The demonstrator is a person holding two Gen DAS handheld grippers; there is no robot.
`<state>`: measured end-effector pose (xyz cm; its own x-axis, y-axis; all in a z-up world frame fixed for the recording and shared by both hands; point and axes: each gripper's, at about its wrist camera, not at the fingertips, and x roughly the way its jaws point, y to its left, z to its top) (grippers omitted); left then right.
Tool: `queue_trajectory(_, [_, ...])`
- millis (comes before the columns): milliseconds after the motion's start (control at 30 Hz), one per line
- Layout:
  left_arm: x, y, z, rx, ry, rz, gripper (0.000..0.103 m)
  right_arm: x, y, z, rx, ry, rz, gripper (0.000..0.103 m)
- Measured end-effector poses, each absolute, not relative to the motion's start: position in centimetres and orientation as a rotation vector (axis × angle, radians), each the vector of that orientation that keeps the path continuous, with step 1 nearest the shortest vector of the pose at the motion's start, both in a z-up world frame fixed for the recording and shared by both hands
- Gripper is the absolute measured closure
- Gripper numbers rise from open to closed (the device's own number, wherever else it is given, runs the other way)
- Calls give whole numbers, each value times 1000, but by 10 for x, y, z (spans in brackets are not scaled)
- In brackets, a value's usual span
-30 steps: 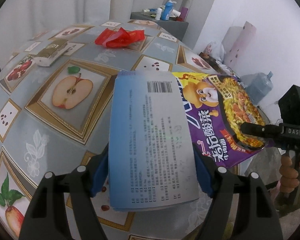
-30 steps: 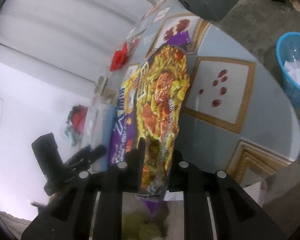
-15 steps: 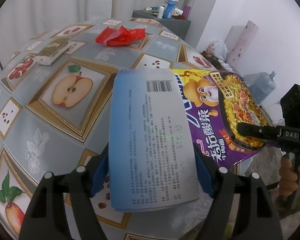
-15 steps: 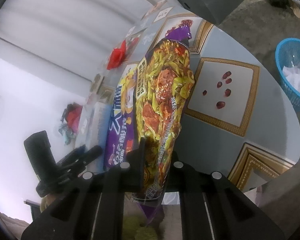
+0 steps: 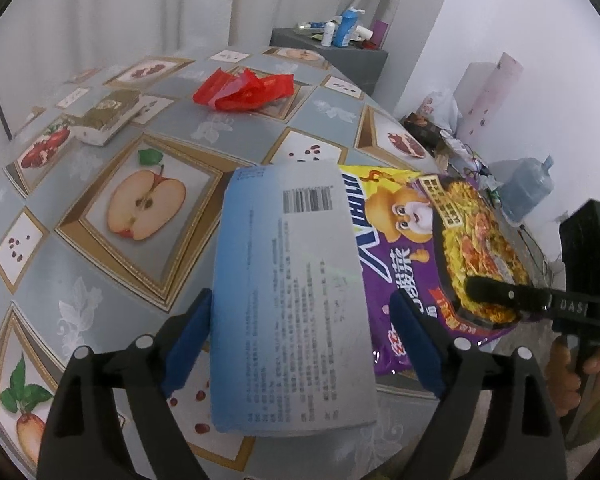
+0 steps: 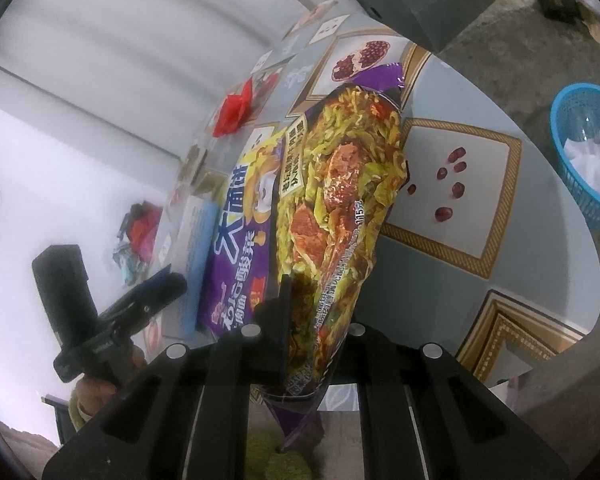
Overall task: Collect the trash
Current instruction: 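Lift the paper sheet and noodle bag and carry both toward the blue wastebasket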
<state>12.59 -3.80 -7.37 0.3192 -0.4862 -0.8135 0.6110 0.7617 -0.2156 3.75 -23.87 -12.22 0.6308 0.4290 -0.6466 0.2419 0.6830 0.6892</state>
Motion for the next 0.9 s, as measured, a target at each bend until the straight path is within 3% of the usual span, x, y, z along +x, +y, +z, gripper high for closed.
queue_trajectory(400, [135, -44, -82, 141, 1034, -691, 18, 39, -237, -123, 831, 903, 127, 95])
queue_trajectory(667, [133, -44, -86, 156, 1028, -677, 31, 36, -238, -124, 838, 893, 132, 96])
queue_trajectory(900, [131, -42, -85, 156, 1018, -681, 33, 34, -241, -127, 870, 886, 146, 98])
